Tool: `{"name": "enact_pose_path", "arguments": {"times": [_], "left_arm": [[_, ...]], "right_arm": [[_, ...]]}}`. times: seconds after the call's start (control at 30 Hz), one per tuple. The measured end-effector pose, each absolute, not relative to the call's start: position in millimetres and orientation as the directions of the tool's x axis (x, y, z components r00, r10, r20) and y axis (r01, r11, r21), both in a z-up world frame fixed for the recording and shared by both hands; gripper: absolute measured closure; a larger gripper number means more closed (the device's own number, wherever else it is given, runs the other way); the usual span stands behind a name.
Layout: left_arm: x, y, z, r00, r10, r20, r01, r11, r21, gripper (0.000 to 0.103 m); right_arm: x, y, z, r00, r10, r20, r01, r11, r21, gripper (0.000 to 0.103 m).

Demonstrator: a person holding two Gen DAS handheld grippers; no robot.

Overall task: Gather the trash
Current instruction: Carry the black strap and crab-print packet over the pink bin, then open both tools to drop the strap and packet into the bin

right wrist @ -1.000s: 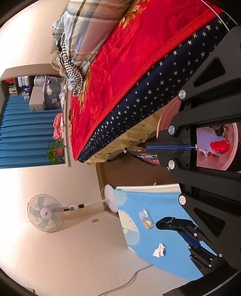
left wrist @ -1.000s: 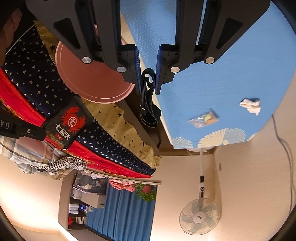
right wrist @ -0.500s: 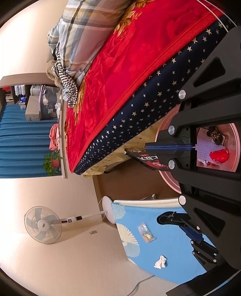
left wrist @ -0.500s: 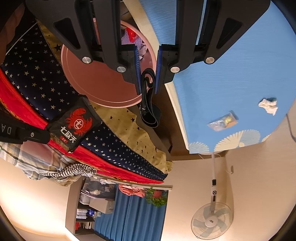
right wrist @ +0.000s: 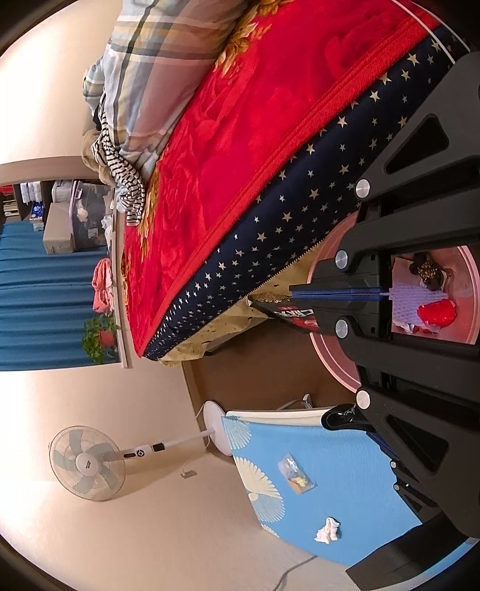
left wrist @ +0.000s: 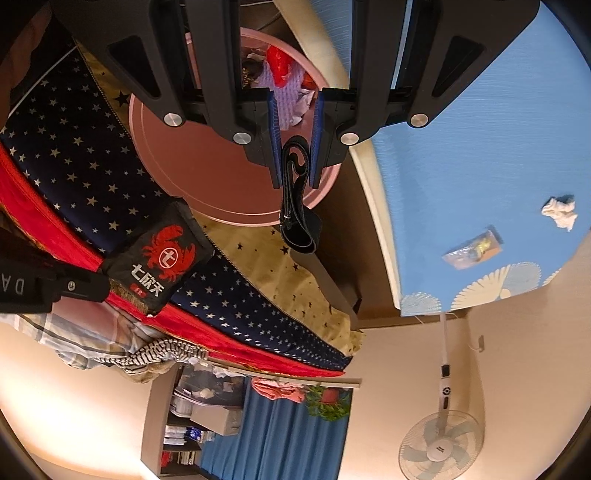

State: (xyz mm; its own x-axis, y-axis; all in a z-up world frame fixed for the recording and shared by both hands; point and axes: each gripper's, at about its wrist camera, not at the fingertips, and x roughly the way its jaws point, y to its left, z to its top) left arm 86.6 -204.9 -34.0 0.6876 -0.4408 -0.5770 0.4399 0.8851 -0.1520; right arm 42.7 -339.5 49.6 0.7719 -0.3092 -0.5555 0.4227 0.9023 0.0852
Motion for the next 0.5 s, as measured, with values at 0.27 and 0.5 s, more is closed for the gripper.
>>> {"name": "enact_pose_path", "arguments": {"times": [0.27, 0.5], "left_arm": [[85, -211, -38, 0.651, -0.496, -0.575, 0.504, 0.848, -0.161, 0.059], [84, -190, -32, 0.678, -0.469, -0.566, 0.458, 0.872, -0.174, 0.059]], "right_arm": [[40, -355, 46, 0.741, -0.343, -0.577, 0.488, 0.866, 0.112, 0.073], [32, -359, 48, 0.752, -0.341, -0.564, 0.49, 0.862, 0.133, 0.07]]}}
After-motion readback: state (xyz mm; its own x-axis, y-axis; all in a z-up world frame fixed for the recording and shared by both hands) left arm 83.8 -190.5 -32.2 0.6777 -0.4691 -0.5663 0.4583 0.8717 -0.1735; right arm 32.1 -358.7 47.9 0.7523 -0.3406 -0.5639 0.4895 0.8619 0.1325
